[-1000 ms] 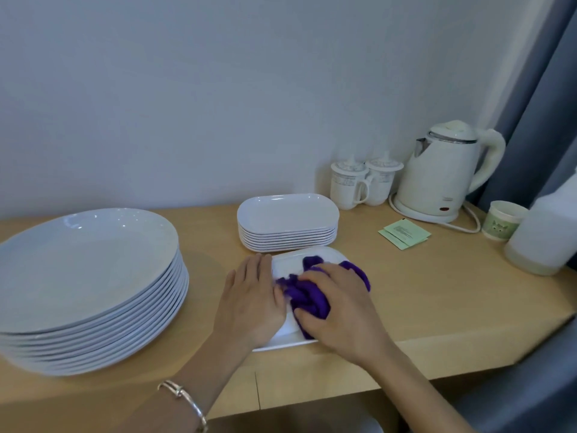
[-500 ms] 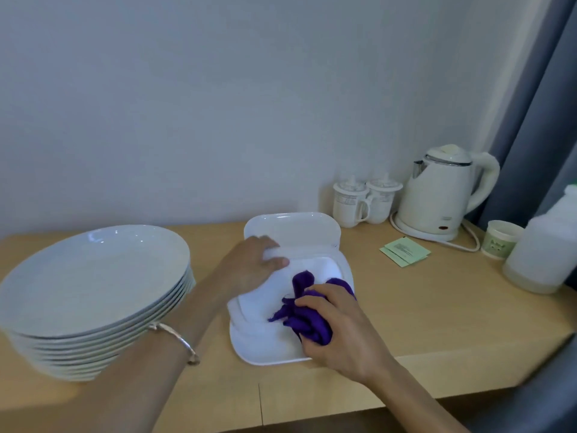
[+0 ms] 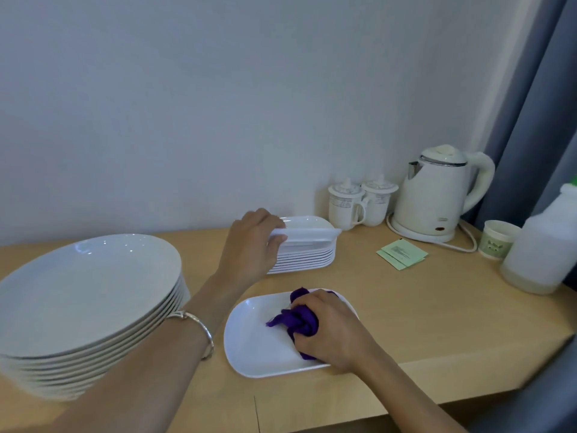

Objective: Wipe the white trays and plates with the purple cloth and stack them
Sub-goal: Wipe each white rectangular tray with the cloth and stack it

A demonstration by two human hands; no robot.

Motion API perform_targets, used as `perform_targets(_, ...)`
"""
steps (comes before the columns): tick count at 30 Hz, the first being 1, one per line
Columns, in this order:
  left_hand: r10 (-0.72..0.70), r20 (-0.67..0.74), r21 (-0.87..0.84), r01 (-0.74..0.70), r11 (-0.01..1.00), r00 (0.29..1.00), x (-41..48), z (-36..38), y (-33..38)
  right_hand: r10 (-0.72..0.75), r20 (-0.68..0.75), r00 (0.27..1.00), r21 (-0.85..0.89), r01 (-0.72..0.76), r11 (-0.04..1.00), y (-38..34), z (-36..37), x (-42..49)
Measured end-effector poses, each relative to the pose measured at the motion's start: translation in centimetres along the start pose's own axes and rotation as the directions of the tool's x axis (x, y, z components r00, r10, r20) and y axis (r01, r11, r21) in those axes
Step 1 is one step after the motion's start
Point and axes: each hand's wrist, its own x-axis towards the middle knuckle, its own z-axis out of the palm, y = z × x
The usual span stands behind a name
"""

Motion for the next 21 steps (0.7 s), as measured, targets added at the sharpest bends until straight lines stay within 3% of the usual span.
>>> perform_targets(3,-0.039,0.098,-0.031,0.043,0.999,0.994,-0.7,2.4,-0.9,-0.002,0.004,1.0,-0.008,0.002,1.0,0.0,0.1,0.0)
perform_targets(8,-0.072,0.228,0.079,0.055,0.995,0.971,-1.4,4.9,-2.1,0.0,0.016,1.0,0.015,0.0,1.0,0.0,-0.1,0.0)
perform_targets(12,-0.166,0.4,0.237,0.073,0.969,0.901,-1.1,5.3,-2.1,-0.004,0.014,1.0,0.024,0.004,1.0,0.0,-0.1,0.0)
perform_targets(16,-0.206,0.499,0.281,0.068,0.957,0.842,-1.8,4.3,-1.6,0.003,0.017,1.0,0.037,-0.004,0.999,0.0,-0.1,-0.1)
perform_targets(18,-0.208,0.476,0.228,0.108,0.968,0.855,-2.9,3.4,-1.1,0.007,0.02,1.0,0.025,-0.008,1.0,0.2,0.0,0.0)
perform_targets(21,-0.203,0.407,-0.033,0.237,0.971,0.891,-6.0,1.6,-0.3,0.001,0.023,1.0,-0.004,-0.001,1.0,0.2,-0.1,0.1)
